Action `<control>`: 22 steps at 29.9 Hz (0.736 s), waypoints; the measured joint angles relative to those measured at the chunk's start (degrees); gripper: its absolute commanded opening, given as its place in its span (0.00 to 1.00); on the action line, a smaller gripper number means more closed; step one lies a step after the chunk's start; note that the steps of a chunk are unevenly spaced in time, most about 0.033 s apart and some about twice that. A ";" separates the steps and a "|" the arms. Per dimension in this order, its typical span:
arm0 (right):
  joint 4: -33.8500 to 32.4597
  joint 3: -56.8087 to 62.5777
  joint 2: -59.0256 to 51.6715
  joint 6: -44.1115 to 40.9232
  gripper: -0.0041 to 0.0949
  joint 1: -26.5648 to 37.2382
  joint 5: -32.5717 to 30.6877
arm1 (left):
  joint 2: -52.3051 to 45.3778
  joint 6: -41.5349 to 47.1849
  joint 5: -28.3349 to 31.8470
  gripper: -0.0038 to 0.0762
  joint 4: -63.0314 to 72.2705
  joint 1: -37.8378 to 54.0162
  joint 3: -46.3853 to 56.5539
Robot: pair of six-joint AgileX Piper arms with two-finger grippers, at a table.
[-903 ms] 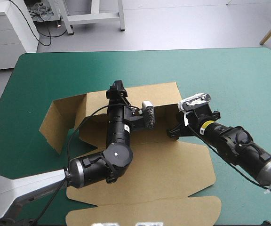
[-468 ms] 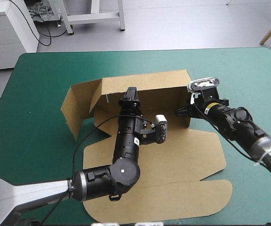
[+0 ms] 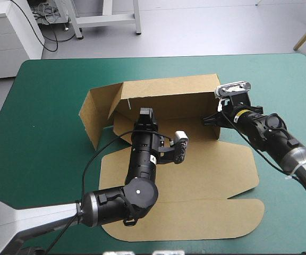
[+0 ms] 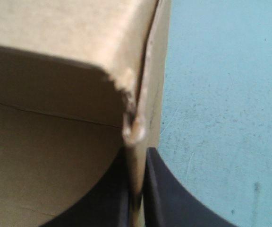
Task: Fold the box
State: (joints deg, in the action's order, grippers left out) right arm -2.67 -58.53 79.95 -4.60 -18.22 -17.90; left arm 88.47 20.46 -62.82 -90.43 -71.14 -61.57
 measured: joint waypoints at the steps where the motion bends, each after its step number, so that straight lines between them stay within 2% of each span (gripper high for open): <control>1: -0.07 0.00 0.00 0.00 0.02 0.00 -0.06 | 0.00 -2.89 0.38 0.07 2.03 0.00 -0.58; 3: -0.07 0.00 0.00 0.00 0.02 0.00 -0.06 | 0.00 -9.75 1.54 0.07 8.52 0.33 -2.98; 6: -0.07 0.00 0.00 0.00 0.02 0.00 -0.12 | -0.05 -22.96 2.82 0.07 25.68 3.03 -10.14; 11: -0.07 0.00 0.00 0.00 0.02 0.00 -0.12 | -0.11 -41.11 -3.74 0.07 55.60 13.93 -28.09; 14: -0.07 0.00 0.00 0.19 0.02 0.00 -0.12 | -0.34 -44.18 -7.14 0.06 65.33 23.20 -36.80; 17: -0.07 0.00 0.04 0.32 0.02 0.00 -0.12 | -0.58 -44.89 -8.10 0.06 73.03 34.17 -43.01; 22: -0.07 0.00 0.11 0.38 0.02 0.00 -0.12 | -0.70 -41.58 -8.66 0.06 85.78 55.09 -45.48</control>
State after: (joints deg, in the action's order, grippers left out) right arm -2.74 -58.53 80.06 -4.22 -18.22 -18.02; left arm 87.78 -21.13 -71.47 -4.65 -16.05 -107.05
